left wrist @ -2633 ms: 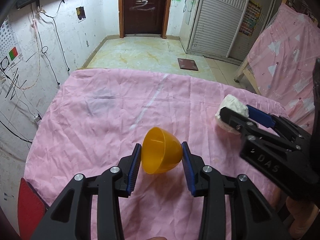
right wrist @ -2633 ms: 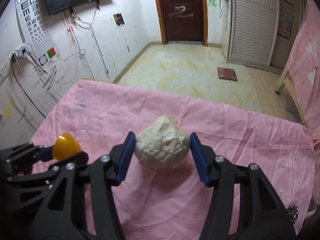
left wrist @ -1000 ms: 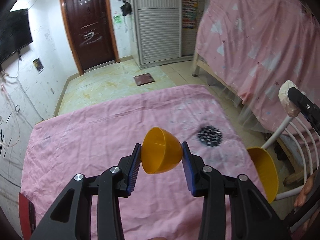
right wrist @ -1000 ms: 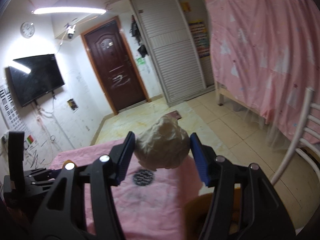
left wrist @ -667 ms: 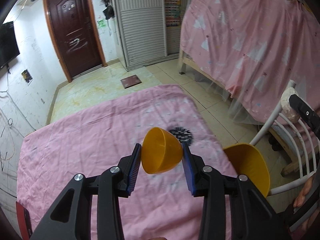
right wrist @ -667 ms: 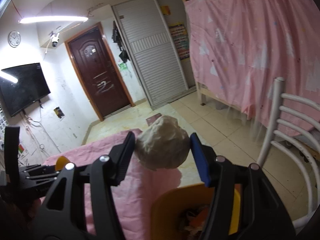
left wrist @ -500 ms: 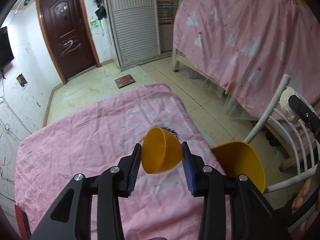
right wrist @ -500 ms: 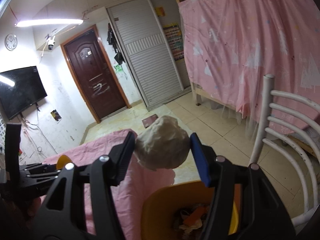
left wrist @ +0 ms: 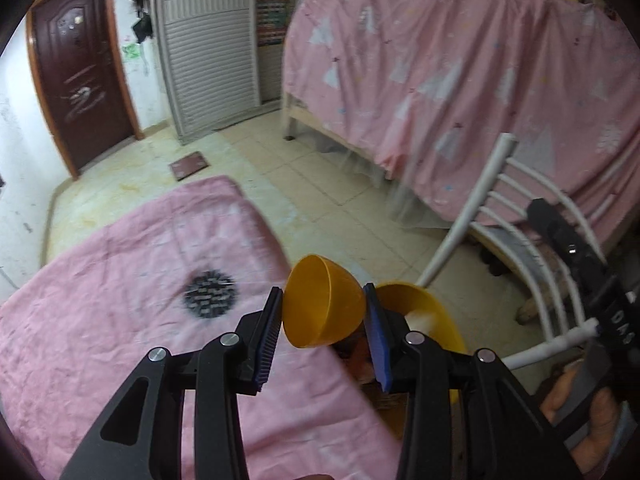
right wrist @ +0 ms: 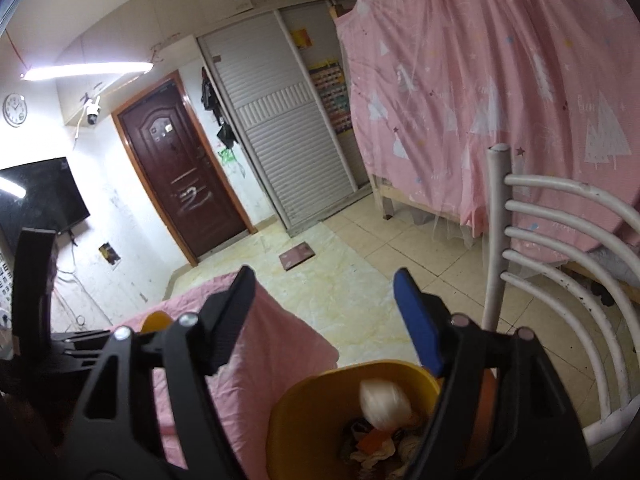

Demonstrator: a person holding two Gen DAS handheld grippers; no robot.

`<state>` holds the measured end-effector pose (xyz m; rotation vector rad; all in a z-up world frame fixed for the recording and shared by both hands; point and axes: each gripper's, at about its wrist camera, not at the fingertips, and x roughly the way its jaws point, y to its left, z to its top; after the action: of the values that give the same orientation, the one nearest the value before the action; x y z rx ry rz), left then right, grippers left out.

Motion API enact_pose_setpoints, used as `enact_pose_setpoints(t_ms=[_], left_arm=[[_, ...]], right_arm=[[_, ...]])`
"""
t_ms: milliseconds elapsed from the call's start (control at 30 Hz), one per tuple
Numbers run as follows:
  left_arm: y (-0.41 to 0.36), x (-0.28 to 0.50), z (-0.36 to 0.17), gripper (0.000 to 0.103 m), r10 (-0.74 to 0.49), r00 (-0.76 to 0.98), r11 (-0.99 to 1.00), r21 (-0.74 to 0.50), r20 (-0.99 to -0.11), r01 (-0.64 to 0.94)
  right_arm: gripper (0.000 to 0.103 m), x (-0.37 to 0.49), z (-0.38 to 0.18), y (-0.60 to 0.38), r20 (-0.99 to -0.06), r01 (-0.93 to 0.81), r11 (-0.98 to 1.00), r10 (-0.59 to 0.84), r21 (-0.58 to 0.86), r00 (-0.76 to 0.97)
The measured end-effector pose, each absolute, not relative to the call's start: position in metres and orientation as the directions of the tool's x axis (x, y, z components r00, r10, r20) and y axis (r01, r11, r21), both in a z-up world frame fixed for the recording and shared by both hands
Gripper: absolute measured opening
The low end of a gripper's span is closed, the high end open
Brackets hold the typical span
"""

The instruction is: Collect trash

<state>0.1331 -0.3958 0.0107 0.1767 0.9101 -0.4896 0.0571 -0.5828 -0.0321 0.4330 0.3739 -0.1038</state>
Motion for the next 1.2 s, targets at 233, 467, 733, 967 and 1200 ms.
enact_pose_setpoints(t_ms=[233, 467, 733, 967, 1200], left_arm=[[-0.411, 0.127, 0.013, 0.034, -0.447, 0.448, 0.823, -0.159, -0.774, 0.546], [-0.417, 0.122, 0.017, 0.050, -0.498, 0.427, 0.791, -0.194, -0.754, 0.580], [-0.391, 0.126, 0.021, 0.051, -0.495, 0.446, 0.810, -0.211, -0.746, 0.547], [-0.352, 0.130, 0.028, 0.051, -0.496, 0.471, 0.831, -0.242, -0.729, 0.501], [-0.301, 0.128, 0.037, 0.052, -0.466, 0.548, 0.867, -0.234, -0.695, 0.440]], right_arm=[[0.069, 0.050, -0.029, -0.595, -0.344, 0.196, 0.886, -0.045, 0.419, 0.938], [0.069, 0.050, -0.028, -0.596, -0.342, 0.191, 0.888, -0.041, 0.418, 0.939], [0.069, 0.061, -0.023, -0.581, -0.353, 0.156, 0.899, -0.001, 0.409, 0.936], [0.081, 0.071, -0.017, -0.552, -0.355, 0.102, 0.916, 0.046, 0.388, 0.934], [0.088, 0.083, -0.012, -0.516, -0.360, 0.035, 0.932, 0.104, 0.361, 0.927]])
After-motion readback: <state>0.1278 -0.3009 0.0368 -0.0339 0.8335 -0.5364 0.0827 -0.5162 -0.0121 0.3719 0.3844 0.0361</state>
